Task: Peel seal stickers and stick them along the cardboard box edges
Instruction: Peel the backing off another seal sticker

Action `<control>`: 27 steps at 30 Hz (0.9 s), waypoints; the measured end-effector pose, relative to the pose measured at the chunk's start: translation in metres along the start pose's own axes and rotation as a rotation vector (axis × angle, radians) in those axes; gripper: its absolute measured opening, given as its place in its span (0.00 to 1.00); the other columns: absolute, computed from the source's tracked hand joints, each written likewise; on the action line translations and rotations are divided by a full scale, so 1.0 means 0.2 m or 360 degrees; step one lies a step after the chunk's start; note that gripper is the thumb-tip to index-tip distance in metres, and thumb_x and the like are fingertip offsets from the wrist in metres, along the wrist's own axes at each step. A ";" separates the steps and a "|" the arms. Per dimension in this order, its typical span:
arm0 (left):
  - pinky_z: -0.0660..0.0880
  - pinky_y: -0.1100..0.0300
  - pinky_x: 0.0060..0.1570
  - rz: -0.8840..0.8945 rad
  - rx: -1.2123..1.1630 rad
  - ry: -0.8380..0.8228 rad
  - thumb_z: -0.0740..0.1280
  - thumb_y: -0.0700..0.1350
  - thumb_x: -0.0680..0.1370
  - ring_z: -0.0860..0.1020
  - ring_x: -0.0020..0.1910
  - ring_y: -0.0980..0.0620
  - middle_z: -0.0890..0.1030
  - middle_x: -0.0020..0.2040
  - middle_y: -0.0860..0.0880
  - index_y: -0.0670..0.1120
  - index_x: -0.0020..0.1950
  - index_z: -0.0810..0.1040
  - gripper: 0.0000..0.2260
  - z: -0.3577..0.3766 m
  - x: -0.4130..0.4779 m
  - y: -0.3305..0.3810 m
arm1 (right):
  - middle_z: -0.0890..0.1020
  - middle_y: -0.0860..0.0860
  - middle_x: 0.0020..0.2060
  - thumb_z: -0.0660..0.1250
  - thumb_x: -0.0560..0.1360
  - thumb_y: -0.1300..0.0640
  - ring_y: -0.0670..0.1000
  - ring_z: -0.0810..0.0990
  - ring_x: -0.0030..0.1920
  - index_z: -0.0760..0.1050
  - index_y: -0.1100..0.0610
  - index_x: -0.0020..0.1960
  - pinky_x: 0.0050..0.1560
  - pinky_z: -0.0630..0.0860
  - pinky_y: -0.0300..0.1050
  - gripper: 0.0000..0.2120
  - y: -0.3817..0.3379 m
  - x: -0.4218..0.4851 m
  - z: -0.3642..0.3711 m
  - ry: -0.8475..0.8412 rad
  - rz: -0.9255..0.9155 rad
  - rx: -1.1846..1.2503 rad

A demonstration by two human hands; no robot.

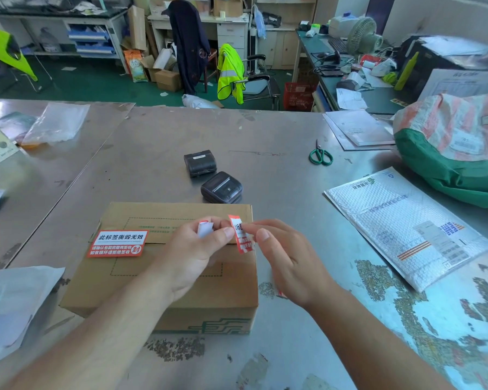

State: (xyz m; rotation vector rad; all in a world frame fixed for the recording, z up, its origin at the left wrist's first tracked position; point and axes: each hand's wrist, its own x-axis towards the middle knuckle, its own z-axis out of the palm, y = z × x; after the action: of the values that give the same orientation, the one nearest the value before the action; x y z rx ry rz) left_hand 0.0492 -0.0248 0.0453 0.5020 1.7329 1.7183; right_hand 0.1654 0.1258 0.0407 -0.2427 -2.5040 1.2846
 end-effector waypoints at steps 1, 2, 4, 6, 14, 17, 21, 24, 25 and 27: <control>0.58 0.61 0.29 -0.0003 -0.0004 -0.0004 0.72 0.54 0.65 0.64 0.29 0.55 0.73 0.32 0.54 0.49 0.40 0.78 0.11 0.00 0.00 0.00 | 0.82 0.44 0.52 0.48 0.82 0.43 0.41 0.78 0.56 0.82 0.54 0.60 0.56 0.74 0.40 0.27 0.00 0.00 0.00 0.0002 0.0005 0.0029; 0.60 0.62 0.28 -0.0006 -0.0013 -0.0008 0.72 0.53 0.65 0.65 0.26 0.58 0.73 0.29 0.56 0.48 0.41 0.78 0.11 0.00 0.00 0.00 | 0.83 0.45 0.50 0.48 0.82 0.44 0.43 0.79 0.54 0.83 0.55 0.58 0.55 0.74 0.42 0.27 0.00 0.00 0.00 0.0005 0.0004 0.0063; 0.62 0.66 0.26 -0.0002 -0.0077 -0.0042 0.70 0.48 0.69 0.67 0.23 0.61 0.75 0.26 0.58 0.45 0.45 0.76 0.10 0.02 -0.01 0.02 | 0.83 0.51 0.45 0.49 0.82 0.45 0.48 0.79 0.49 0.82 0.59 0.55 0.51 0.74 0.48 0.27 -0.01 0.00 0.01 0.0003 -0.0012 0.0109; 0.62 0.68 0.24 0.0008 -0.0149 -0.0086 0.67 0.45 0.71 0.65 0.21 0.61 0.77 0.25 0.56 0.42 0.46 0.75 0.08 0.05 -0.02 0.04 | 0.81 0.54 0.42 0.48 0.82 0.44 0.52 0.78 0.46 0.81 0.63 0.52 0.48 0.73 0.52 0.28 -0.02 0.00 0.01 -0.0004 -0.0032 0.0129; 0.58 0.63 0.26 -0.0042 -0.0089 -0.0024 0.68 0.46 0.71 0.61 0.25 0.56 0.74 0.28 0.53 0.46 0.43 0.78 0.04 0.05 -0.01 0.04 | 0.81 0.51 0.42 0.48 0.83 0.46 0.52 0.78 0.47 0.80 0.61 0.48 0.48 0.74 0.53 0.27 -0.01 0.01 0.02 -0.0002 -0.0112 0.0141; 0.61 0.65 0.26 -0.0048 -0.0048 -0.0001 0.69 0.46 0.71 0.64 0.25 0.57 0.75 0.30 0.51 0.48 0.39 0.79 0.03 0.06 -0.01 0.04 | 0.81 0.48 0.42 0.48 0.83 0.48 0.51 0.78 0.47 0.80 0.59 0.48 0.48 0.74 0.53 0.25 -0.01 0.00 0.03 -0.0016 -0.0129 0.0156; 0.65 0.73 0.26 0.0094 0.0154 0.0048 0.68 0.38 0.78 0.71 0.23 0.63 0.76 0.26 0.58 0.41 0.42 0.79 0.04 0.08 -0.02 0.05 | 0.82 0.49 0.46 0.47 0.84 0.47 0.52 0.80 0.50 0.81 0.58 0.50 0.50 0.74 0.53 0.26 0.00 -0.01 0.04 -0.0024 -0.0124 0.0169; 0.65 0.74 0.25 0.0127 0.0275 0.0109 0.66 0.36 0.78 0.71 0.22 0.64 0.73 0.22 0.59 0.38 0.44 0.79 0.05 0.09 -0.03 0.06 | 0.82 0.51 0.46 0.46 0.83 0.47 0.53 0.79 0.50 0.80 0.59 0.49 0.50 0.74 0.53 0.27 0.01 -0.01 0.04 -0.0014 -0.0126 0.0161; 0.65 0.72 0.25 0.0126 0.0299 0.0131 0.67 0.37 0.78 0.71 0.22 0.63 0.73 0.22 0.59 0.37 0.45 0.80 0.05 0.09 -0.03 0.07 | 0.82 0.52 0.46 0.46 0.83 0.47 0.53 0.79 0.50 0.80 0.60 0.49 0.49 0.74 0.53 0.27 0.01 -0.01 0.05 -0.0009 -0.0133 0.0155; 0.64 0.66 0.27 0.0118 0.0352 0.0177 0.67 0.38 0.78 0.70 0.21 0.63 0.72 0.21 0.60 0.38 0.45 0.81 0.05 0.09 -0.03 0.07 | 0.83 0.52 0.47 0.46 0.84 0.47 0.53 0.79 0.51 0.80 0.61 0.51 0.50 0.74 0.53 0.27 0.00 -0.02 0.05 0.0012 -0.0167 0.0151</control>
State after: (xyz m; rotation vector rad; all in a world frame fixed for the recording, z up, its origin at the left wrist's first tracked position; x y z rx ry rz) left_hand 0.0632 -0.0149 0.0616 0.5836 2.0202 1.6404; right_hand 0.1650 0.1180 0.0343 -0.0925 -2.4070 1.3527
